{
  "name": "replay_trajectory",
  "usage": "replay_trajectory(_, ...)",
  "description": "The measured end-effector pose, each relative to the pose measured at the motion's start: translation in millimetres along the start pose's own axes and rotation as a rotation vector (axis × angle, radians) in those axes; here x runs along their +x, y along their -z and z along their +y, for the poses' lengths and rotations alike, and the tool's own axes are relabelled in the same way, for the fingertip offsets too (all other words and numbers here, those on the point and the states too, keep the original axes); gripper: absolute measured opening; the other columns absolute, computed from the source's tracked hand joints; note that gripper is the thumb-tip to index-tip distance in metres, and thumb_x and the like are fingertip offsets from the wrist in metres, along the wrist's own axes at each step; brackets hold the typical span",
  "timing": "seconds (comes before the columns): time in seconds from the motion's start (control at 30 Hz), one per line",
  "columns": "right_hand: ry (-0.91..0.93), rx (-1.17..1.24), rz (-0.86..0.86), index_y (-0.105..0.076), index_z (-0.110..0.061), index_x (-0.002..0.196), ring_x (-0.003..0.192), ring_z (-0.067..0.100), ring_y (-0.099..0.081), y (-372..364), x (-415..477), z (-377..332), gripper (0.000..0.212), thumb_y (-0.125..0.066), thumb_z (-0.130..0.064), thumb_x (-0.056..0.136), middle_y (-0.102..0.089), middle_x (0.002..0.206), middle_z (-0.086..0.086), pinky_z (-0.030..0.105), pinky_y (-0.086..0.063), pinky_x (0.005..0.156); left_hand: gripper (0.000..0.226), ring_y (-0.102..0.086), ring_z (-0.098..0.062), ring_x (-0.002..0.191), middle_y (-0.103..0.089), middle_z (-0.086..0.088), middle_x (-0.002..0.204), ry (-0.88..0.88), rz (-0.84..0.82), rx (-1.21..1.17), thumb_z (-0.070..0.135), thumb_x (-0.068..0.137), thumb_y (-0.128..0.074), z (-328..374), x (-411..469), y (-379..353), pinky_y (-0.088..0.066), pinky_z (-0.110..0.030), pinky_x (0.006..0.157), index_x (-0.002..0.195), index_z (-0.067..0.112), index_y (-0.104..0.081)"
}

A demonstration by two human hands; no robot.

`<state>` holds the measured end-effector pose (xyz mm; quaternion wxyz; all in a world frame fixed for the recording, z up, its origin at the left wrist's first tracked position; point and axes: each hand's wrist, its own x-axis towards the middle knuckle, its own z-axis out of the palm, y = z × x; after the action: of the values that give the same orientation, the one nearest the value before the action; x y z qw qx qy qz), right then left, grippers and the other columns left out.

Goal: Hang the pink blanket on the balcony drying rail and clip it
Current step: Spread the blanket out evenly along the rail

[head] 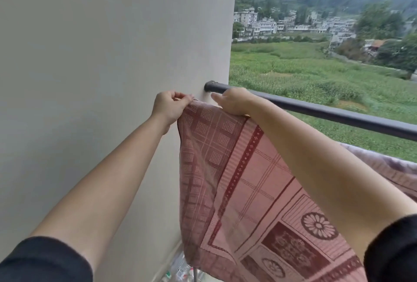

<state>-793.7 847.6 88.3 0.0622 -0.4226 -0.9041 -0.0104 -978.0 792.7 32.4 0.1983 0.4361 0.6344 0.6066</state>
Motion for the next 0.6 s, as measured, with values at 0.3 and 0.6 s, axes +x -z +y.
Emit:
replay_trajectory(0.3, 0.023, -0.087, 0.197, -0.052, -0.018, 0.064, 0.066, 0.022, -0.059, -10, -57, 14, 0.071, -0.017, -0.07, 0.096, -0.059, 0.07, 0.001, 0.033, -0.043, 0.057, 0.023, -0.065, -0.03, 0.092, -0.071, -0.007, 0.095, -0.08, 0.318, 0.411, 0.037, 0.09, -0.063, 8, -4, -15, -0.044, -0.029, 0.073, 0.086, 0.015, -0.065)
replay_trajectory(0.6, -0.033, -0.198, 0.16, -0.058, -0.02, 0.072, 0.054, 0.013, -0.057, -7, -122, 68, 0.067, -0.036, -0.083, 0.085, -0.06, 0.065, -0.005, 0.029, -0.049, 0.047, 0.032, -0.061, -0.035, 0.099, -0.064, -0.01, 0.101, -0.081, 0.314, 0.414, 0.041, 0.098, -0.046, 5, -35, -35, -0.037, -0.033, 0.075, 0.104, 0.01, -0.052)
